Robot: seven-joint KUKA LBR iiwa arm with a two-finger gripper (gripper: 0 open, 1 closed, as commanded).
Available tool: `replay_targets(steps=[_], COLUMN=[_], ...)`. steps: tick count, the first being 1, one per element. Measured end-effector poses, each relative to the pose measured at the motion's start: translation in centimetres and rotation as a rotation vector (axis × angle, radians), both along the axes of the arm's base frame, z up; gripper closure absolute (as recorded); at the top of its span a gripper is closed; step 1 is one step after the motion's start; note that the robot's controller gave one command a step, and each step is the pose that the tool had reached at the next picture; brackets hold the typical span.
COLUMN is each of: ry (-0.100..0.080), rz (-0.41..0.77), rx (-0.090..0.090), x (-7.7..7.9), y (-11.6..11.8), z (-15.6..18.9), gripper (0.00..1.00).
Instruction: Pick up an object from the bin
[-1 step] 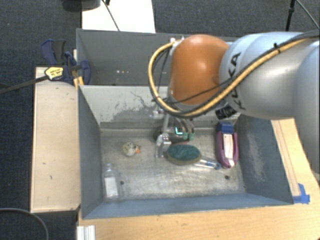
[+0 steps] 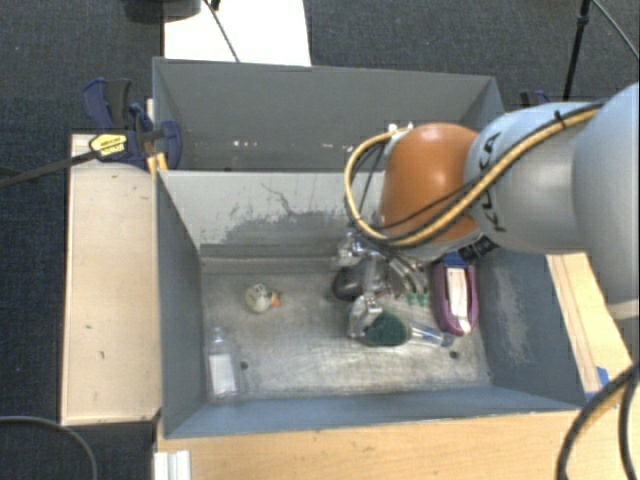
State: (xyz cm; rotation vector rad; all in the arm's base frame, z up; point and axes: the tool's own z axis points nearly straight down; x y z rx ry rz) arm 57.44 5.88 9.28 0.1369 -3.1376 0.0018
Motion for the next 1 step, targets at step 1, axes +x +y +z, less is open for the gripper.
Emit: replay_targets(steps=[1], ry=[-0.015], rz=[0.387], rx=[0.003], x=[1.77], y=[-4.57], z=[-1.91], gripper=[0.00])
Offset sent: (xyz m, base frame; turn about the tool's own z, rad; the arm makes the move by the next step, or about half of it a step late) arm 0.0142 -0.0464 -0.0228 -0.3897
